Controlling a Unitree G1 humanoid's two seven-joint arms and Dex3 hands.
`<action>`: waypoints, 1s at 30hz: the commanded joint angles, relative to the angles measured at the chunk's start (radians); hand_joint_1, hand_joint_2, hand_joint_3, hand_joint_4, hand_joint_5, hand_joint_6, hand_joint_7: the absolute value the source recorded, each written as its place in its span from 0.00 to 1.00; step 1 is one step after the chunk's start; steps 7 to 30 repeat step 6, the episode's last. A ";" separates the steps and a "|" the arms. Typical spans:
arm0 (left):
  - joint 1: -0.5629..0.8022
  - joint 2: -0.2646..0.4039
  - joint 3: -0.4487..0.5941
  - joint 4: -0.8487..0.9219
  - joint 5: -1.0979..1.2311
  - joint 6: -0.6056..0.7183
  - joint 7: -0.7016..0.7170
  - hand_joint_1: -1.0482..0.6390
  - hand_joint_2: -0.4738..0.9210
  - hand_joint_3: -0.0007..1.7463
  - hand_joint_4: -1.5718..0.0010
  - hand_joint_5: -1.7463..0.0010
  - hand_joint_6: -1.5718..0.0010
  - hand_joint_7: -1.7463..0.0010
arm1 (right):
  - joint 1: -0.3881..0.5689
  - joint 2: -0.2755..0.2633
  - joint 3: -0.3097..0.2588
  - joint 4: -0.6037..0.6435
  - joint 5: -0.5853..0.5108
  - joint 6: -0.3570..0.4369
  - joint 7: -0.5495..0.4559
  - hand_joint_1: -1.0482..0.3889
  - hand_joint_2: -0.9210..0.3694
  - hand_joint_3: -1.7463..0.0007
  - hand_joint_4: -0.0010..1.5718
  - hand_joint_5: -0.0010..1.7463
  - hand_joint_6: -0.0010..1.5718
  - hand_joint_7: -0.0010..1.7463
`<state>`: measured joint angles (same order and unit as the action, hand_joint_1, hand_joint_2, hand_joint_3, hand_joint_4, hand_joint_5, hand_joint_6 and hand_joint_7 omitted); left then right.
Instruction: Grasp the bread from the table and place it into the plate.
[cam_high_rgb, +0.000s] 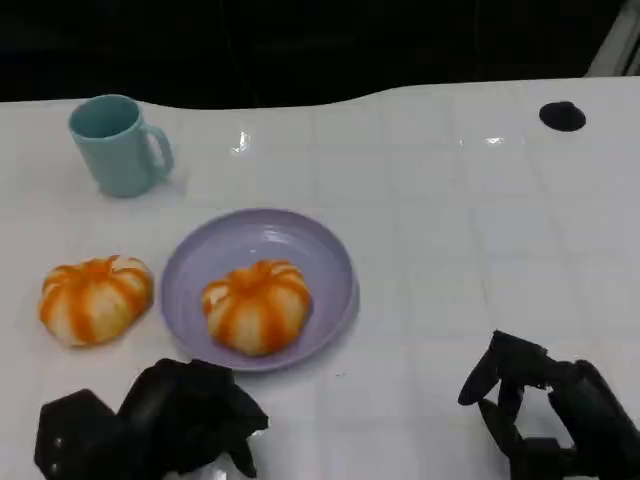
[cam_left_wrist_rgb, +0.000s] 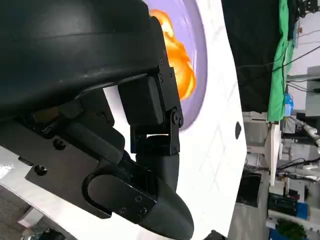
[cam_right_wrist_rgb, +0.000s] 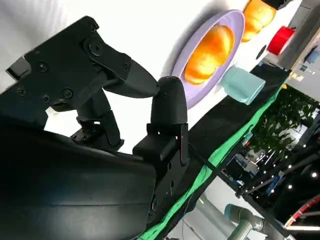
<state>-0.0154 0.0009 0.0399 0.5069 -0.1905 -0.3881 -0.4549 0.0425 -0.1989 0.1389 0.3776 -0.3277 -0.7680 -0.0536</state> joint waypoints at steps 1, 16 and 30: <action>-0.001 0.016 0.011 0.004 -0.018 -0.003 -0.017 0.00 0.92 0.00 0.07 0.42 0.01 0.70 | 0.000 -0.003 -0.004 -0.002 -0.007 -0.005 -0.015 0.53 0.38 0.29 0.52 1.00 0.39 0.89; 0.004 0.018 0.009 -0.010 -0.018 0.014 -0.008 0.00 0.91 0.00 0.07 0.42 0.00 0.70 | -0.005 -0.004 -0.001 0.005 -0.027 -0.023 -0.031 0.53 0.40 0.26 0.53 1.00 0.46 0.85; 0.004 0.018 0.009 -0.010 -0.018 0.014 -0.008 0.00 0.91 0.00 0.07 0.42 0.00 0.70 | -0.005 -0.004 -0.001 0.005 -0.027 -0.023 -0.031 0.53 0.40 0.26 0.53 1.00 0.46 0.85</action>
